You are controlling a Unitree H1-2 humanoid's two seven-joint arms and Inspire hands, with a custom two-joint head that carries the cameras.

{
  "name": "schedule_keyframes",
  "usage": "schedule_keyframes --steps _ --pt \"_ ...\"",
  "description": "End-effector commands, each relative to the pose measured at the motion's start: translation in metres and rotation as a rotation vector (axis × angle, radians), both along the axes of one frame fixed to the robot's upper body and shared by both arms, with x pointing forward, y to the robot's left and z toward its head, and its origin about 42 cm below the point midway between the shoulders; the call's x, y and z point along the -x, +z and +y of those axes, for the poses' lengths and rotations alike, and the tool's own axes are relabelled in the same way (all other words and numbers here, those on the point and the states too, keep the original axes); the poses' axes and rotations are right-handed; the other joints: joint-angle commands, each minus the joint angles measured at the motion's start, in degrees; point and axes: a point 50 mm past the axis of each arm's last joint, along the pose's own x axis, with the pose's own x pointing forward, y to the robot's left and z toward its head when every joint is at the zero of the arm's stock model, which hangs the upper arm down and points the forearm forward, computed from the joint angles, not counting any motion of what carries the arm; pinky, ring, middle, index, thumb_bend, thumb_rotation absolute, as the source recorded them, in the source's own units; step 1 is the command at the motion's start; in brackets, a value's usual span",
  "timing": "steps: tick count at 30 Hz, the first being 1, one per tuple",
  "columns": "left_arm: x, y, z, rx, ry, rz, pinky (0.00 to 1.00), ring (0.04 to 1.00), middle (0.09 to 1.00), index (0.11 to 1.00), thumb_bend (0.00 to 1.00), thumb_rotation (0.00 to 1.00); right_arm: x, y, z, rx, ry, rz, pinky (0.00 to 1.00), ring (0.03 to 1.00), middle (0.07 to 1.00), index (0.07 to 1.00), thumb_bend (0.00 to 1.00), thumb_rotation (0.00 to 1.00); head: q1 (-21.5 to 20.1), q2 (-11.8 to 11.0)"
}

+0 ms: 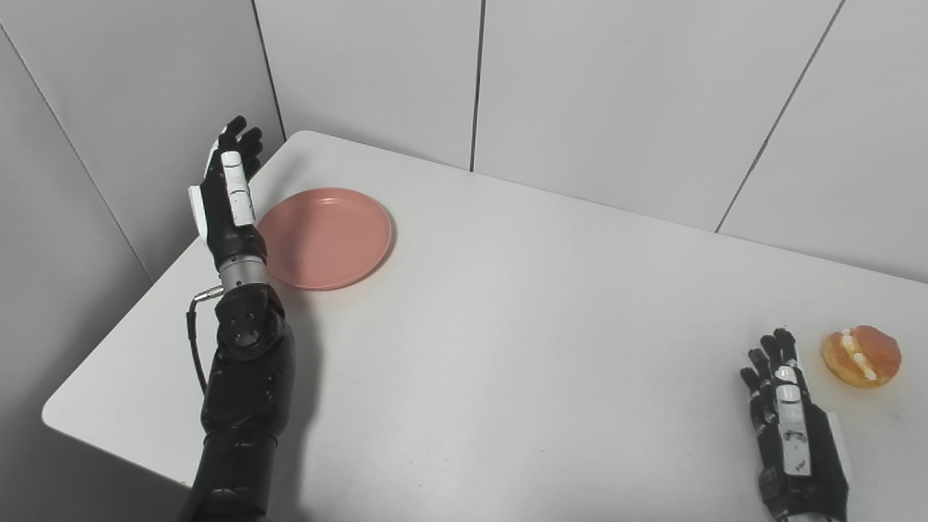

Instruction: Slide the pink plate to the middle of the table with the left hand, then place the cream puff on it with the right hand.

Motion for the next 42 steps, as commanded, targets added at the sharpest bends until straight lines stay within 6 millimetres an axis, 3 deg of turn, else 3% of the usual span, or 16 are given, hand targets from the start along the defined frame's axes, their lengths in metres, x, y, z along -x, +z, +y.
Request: schedule_keyframes --steps 1,5,11,19,24,35,42 --pt "-0.005 0.027 0.014 -0.039 0.039 -0.102 0.82 0.813 0.765 0.777 0.82 1.0 0.0 0.003 -0.004 0.005 0.001 -0.038 1.0 1.0 1.0 1.0 0.54 0.86 0.0 0.0" --pt "-0.006 0.021 0.024 -0.019 0.057 -0.103 0.85 0.826 0.75 0.777 0.81 1.0 -0.001 0.003 -0.004 0.003 0.002 -0.037 1.0 1.0 1.0 1.0 0.54 0.86 0.1 0.0" --pt "-0.007 0.011 0.035 0.015 0.06 -0.068 0.78 0.801 0.765 0.765 0.79 1.0 0.0 0.003 -0.004 -0.004 -0.004 -0.036 1.0 1.0 1.0 1.0 0.54 0.86 0.1 0.0" --pt "-0.011 -0.005 0.046 0.063 0.059 -0.012 0.8 0.765 0.74 0.747 0.8 1.0 0.001 0.005 -0.005 0.004 -0.001 -0.04 1.0 1.0 1.0 1.0 0.54 0.86 0.2 0.2" --pt "-0.015 -0.013 0.042 0.1 0.009 0.03 0.84 0.774 0.733 0.744 0.83 1.0 0.0 0.005 -0.006 0.002 0.0 -0.042 1.0 1.0 1.0 1.0 0.54 0.85 0.2 0.2" --pt "-0.024 -0.027 0.028 0.059 -0.035 0.104 0.78 0.769 0.728 0.712 0.83 1.0 0.001 0.006 -0.007 0.007 0.002 -0.04 1.0 1.0 1.0 1.0 0.55 0.85 0.1 0.5" --pt "-0.029 -0.038 0.024 0.059 -0.101 0.141 0.85 0.793 0.748 0.729 0.83 1.0 0.0 0.005 -0.005 -0.011 0.001 -0.027 1.0 1.0 1.0 1.0 0.58 0.83 0.1 0.5"
